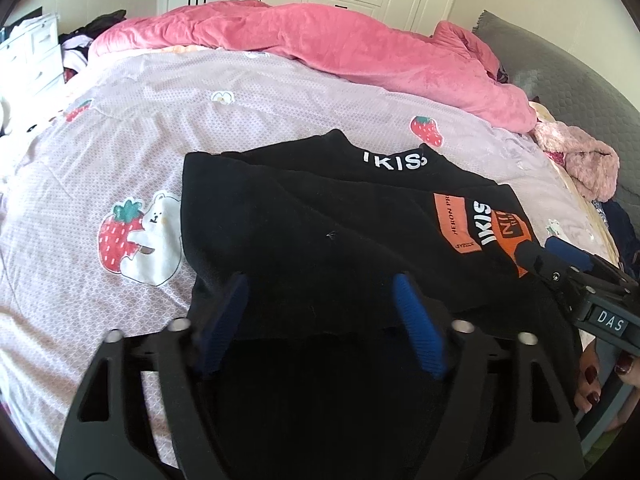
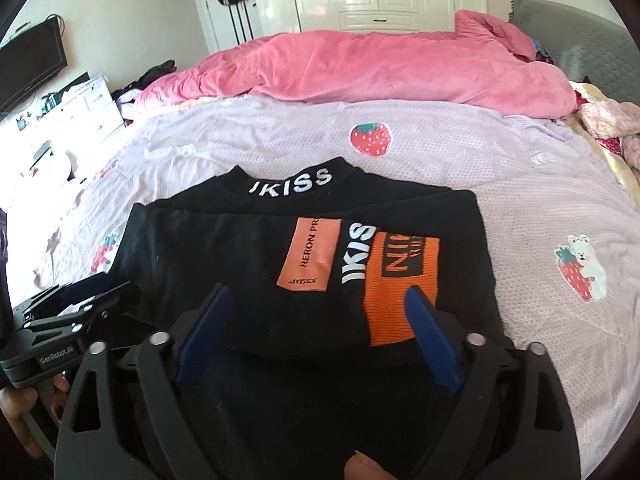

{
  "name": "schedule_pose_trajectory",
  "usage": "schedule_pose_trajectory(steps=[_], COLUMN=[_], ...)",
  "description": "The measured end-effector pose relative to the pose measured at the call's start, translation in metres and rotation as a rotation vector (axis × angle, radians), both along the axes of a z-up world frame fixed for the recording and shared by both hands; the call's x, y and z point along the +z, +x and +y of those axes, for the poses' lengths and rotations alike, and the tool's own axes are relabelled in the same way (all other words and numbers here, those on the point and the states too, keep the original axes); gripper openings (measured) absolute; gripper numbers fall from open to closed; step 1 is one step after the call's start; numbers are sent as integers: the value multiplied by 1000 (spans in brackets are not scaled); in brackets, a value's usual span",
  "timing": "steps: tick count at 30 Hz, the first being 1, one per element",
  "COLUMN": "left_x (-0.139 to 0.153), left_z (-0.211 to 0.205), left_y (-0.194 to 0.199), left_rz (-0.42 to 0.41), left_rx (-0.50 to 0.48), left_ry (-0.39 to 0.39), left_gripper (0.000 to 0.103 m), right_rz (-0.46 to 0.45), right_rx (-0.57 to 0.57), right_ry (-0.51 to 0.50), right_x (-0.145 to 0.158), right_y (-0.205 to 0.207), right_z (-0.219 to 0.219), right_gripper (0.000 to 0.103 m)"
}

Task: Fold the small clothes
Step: 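Open the right gripper and move both grippers toward the sweatshirt hem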

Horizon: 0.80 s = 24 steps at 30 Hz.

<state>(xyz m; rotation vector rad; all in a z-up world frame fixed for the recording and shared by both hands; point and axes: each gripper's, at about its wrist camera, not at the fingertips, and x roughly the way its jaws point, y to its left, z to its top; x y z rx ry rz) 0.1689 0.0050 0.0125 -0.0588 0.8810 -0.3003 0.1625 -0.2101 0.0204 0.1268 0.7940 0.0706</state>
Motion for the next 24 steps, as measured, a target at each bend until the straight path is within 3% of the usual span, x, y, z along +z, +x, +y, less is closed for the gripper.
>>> schedule_pose_trajectory(steps=[2,4,7,13,20,24], left_x=[2,3,6,16,26,29], left_z=[1,2,4,6,9,11], left_y=[-3,-6,-10,-20,-30,-39], left_rz=[-12,-20,-22,-60,-94,-112], left_rx=[8,15,19,30,43,48], left_ry=[13,22,20,26,33,43], left_gripper=[78,91,94,93,94,94], right_rz=[-13,-21,-34,-57,-136,-162], right_rx=[-10,-19,-33,-54,-84,-74], right_ry=[9,12,14,17,-90,-99], right_x=[2,4,6,10,21,25], right_y=[-4,-6,-11,-23,-44,-54], right_z=[-2,-4,-6,-11,-10,-9], right_gripper=[91,91,92,95,95,95])
